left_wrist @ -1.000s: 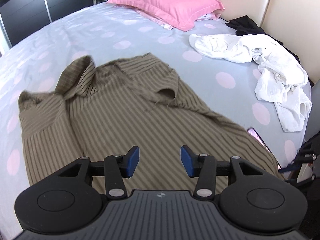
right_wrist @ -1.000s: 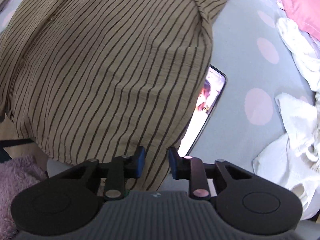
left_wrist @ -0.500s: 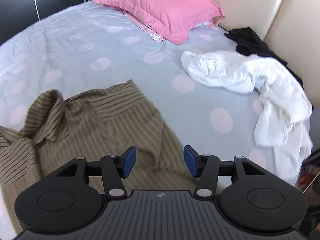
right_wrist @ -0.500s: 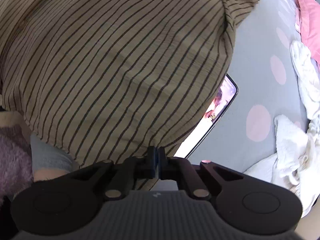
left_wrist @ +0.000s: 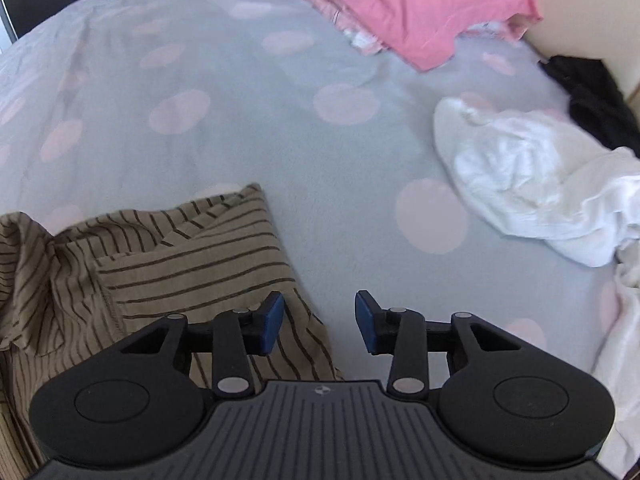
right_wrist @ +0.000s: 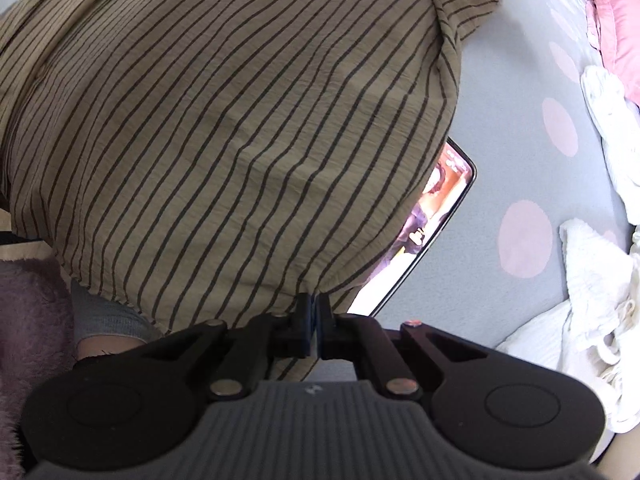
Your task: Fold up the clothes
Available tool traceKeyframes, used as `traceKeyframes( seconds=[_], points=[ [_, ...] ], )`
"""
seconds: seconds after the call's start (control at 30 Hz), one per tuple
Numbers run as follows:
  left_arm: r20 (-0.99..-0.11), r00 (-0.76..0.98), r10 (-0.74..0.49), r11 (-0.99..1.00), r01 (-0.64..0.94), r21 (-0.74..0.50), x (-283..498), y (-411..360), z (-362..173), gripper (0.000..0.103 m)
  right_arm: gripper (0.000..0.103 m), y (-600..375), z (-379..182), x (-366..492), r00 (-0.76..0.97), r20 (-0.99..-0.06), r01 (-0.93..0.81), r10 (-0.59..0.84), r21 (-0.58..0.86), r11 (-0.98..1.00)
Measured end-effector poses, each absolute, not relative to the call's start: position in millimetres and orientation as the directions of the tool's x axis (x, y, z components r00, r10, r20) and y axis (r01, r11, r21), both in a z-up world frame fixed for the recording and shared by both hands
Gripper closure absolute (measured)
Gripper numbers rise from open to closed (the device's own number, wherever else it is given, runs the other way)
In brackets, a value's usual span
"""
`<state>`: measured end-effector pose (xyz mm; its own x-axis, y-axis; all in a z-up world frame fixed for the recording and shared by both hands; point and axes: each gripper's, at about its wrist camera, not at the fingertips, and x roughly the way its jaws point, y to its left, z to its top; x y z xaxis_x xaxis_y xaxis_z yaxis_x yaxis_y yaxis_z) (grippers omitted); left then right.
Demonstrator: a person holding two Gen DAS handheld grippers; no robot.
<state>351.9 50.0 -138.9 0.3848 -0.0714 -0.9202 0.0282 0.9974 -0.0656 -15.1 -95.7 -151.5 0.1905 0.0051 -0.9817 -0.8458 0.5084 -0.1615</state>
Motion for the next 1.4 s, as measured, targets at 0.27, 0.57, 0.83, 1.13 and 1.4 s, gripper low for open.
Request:
traceKeyframes(
  seconds=[0.27, 0.57, 0.83, 1.13, 1.4],
  points=[
    [-0.925, 0.381, -0.01, 1.0, 0.021, -0.002, 351.9, 56.7, -159.6, 0.099, 0.1, -106.2, -147.9, -14.6, 0.195, -0.981, -0.841, 0.009, -0.163, 0.516],
    [-0.869, 0.459, -0.183, 0.979, 0.006, -0.203, 333.9, 100.3, -105.9, 0.102, 0.101, -112.4, -108.5, -14.6, 0.202, -0.974, -0.802, 0.098, -0.108, 0.587],
    [-0.737, 0.584, -0.342, 0.898, -0.029, -0.439, 289.2, 194.9, -67.6, 0.102, 0.102, -83.0, -60.4, -68.0, 0.216, -0.952, -0.837, 0.219, -0.064, 0.543],
    [-0.662, 0.636, -0.395, 0.81, -0.099, -0.578, 240.9, 301.6, -89.1, 0.102, 0.102, -14.2, -70.1, -111.6, 0.077, -0.964, -0.919, 0.255, 0.031, 0.394],
    [-0.634, 0.669, -0.388, 0.705, -0.227, -0.672, 203.4, 375.5, -148.5, 0.102, 0.101, 64.8, -88.5, -124.1, -0.015, -0.973, -0.935, 0.229, 0.095, 0.341]
  ],
)
